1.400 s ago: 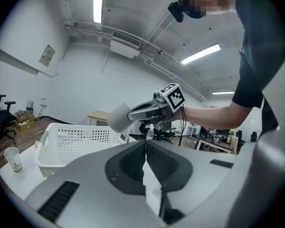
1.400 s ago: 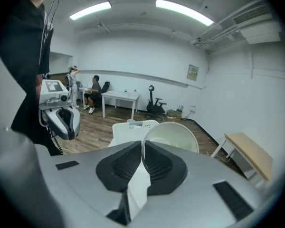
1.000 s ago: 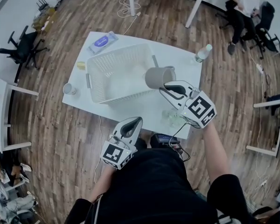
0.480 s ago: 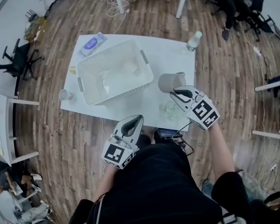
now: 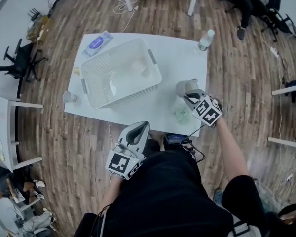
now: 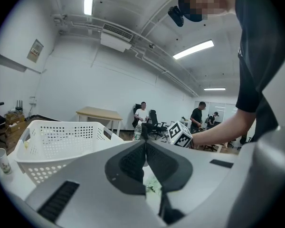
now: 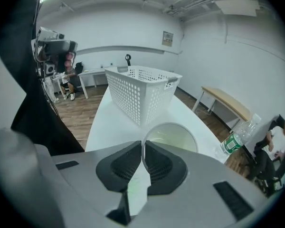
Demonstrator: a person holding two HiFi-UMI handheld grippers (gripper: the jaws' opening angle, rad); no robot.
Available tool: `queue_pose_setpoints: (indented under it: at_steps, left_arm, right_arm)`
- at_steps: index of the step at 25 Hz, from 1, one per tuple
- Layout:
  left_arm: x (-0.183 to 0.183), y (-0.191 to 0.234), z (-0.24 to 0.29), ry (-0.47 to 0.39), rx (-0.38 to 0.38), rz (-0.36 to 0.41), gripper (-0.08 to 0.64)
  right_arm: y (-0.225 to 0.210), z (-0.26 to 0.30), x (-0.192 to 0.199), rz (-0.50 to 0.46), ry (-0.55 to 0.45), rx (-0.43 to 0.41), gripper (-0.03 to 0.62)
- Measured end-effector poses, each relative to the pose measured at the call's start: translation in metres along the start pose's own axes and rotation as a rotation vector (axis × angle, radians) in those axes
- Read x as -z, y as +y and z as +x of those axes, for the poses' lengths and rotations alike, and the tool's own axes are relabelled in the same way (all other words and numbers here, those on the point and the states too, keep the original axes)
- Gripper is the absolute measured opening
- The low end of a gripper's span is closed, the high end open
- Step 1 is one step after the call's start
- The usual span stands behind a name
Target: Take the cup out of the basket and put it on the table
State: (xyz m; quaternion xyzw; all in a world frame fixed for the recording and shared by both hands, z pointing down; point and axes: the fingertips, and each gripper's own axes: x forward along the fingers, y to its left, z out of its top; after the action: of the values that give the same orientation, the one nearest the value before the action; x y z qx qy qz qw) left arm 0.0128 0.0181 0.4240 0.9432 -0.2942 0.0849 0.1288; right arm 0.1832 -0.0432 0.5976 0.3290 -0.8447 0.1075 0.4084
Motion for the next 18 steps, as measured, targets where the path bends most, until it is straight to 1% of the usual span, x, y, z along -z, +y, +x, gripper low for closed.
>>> queue_pose_setpoints:
  at_steps: [4,7,10,13,15,18]
  left_arm:
    - [0.004,0.004,-0.008,0.007,-0.04,-0.02,0.009]
    - [0.005,0.005,-0.01,0.008,-0.064,-0.027,0.009]
    - [0.007,0.01,-0.012,0.011,-0.084,-0.031,0.009]
    - [0.008,0.014,-0.012,0.016,-0.096,-0.035,0.009]
    - [0.007,0.016,-0.012,0.012,-0.1,-0.039,0.009]
    - [0.006,0.017,-0.011,0.002,-0.102,-0.041,0.009]
  right_arm:
    - [0.0,0.029,0.023,-0.026,0.102,-0.036,0.043]
    - [-0.004,0.045,0.039,-0.096,0.19,-0.056,0.043]
    - [-0.004,0.061,0.047,-0.168,0.258,-0.079,0.041]
    - [-0.003,0.071,0.052,-0.218,0.303,-0.099,0.043]
    - [-0.002,0.074,0.052,-0.228,0.32,-0.107,0.043]
    - [-0.003,0.078,0.052,-0.234,0.334,-0.097,0.043]
